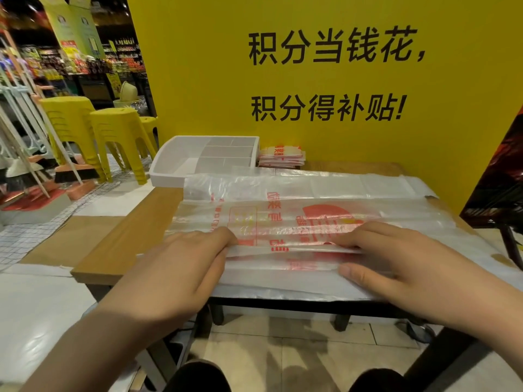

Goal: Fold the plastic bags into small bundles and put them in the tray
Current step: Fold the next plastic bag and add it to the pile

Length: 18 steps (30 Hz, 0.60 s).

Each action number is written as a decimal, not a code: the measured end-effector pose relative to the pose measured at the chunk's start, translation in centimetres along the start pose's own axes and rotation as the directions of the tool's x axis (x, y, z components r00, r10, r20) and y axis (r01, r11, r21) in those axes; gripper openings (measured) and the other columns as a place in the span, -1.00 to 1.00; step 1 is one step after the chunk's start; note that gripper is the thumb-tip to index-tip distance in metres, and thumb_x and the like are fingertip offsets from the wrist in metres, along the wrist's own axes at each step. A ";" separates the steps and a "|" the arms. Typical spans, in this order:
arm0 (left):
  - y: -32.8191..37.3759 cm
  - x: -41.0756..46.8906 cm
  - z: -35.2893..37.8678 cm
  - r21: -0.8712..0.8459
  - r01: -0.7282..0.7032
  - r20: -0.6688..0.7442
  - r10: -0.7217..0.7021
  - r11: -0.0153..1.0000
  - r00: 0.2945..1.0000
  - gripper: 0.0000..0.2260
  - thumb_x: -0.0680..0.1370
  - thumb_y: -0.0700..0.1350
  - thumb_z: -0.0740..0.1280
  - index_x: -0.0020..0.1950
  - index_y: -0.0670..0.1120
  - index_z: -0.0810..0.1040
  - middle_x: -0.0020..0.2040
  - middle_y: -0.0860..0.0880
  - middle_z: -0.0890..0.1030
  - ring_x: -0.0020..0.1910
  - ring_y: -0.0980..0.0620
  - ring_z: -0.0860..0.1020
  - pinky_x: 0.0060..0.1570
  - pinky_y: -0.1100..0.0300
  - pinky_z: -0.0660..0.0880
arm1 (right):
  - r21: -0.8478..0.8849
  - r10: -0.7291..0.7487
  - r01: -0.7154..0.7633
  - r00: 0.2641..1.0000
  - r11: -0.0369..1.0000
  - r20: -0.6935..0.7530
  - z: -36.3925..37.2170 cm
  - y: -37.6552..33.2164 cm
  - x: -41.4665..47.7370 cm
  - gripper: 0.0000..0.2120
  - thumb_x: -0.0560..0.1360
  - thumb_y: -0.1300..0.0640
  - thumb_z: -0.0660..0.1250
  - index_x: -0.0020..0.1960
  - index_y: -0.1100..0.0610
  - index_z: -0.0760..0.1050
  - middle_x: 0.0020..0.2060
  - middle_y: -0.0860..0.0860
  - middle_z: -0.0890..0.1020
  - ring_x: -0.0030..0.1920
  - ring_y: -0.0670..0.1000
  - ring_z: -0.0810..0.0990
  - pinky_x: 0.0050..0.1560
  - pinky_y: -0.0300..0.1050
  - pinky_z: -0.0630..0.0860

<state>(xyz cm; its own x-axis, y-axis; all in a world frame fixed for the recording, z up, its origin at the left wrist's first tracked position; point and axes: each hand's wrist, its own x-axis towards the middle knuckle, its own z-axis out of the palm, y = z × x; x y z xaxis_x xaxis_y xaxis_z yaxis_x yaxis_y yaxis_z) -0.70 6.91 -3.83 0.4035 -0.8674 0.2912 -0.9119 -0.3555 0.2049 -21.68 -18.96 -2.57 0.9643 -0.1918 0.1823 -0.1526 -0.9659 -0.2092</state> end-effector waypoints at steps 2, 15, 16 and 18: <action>0.0 0.1 -0.6 -0.023 0.008 0.011 -0.008 1.000 1.000 -0.78 0.63 0.20 -0.09 0.18 0.31 0.29 -0.08 0.20 0.56 -0.08 0.17 0.51 -0.07 0.03 0.51 | 0.007 -0.019 0.019 1.000 1.000 0.004 -0.3 0.2 0.3 -0.59 0.56 -0.39 0.04 0.28 -0.28 0.44 0.09 -0.40 0.50 0.12 -0.30 0.50 0.08 -0.20 0.51; -3.4 5.4 -3.2 0.042 0.064 0.125 -0.069 0.997 0.990 -0.52 0.43 0.39 0.16 0.31 0.30 0.43 0.05 0.21 0.57 0.03 0.18 0.52 0.03 0.18 0.49 | -0.119 0.041 -0.022 0.985 0.993 0.165 -2.4 2.2 6.7 -0.57 0.54 -0.33 0.15 0.35 -0.23 0.40 0.20 -0.26 0.57 0.17 -0.16 0.51 0.18 -0.17 0.44; -3.5 5.6 -2.9 0.050 0.063 0.126 -0.069 0.997 0.990 -0.56 0.47 0.35 0.19 0.31 0.29 0.44 0.05 0.21 0.56 0.05 0.16 0.52 0.06 0.14 0.49 | -0.155 0.055 -0.029 0.984 0.987 0.168 -2.1 2.3 6.9 -0.54 0.53 -0.35 0.13 0.37 -0.23 0.38 0.20 -0.26 0.55 0.15 -0.15 0.51 0.18 -0.13 0.45; -3.7 5.5 -2.1 0.037 0.064 0.124 -0.068 0.997 0.990 -0.66 0.55 0.24 0.25 0.31 0.25 0.45 0.04 0.22 0.53 0.06 0.14 0.50 0.09 0.11 0.47 | -0.202 0.081 -0.046 0.983 0.978 0.167 -1.6 2.2 6.8 -0.50 0.52 -0.39 0.07 0.41 -0.29 0.30 0.15 -0.26 0.49 0.10 -0.12 0.51 0.15 -0.08 0.47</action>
<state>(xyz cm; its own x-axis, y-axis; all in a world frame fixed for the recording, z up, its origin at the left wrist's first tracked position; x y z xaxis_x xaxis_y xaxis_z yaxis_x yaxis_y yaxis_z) 5.06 4.16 -1.03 0.4522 -0.8777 0.1587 -0.8866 -0.4228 0.1879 -15.84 -22.63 -0.28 0.9713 -0.2377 0.0020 -0.2377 -0.9712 -0.0194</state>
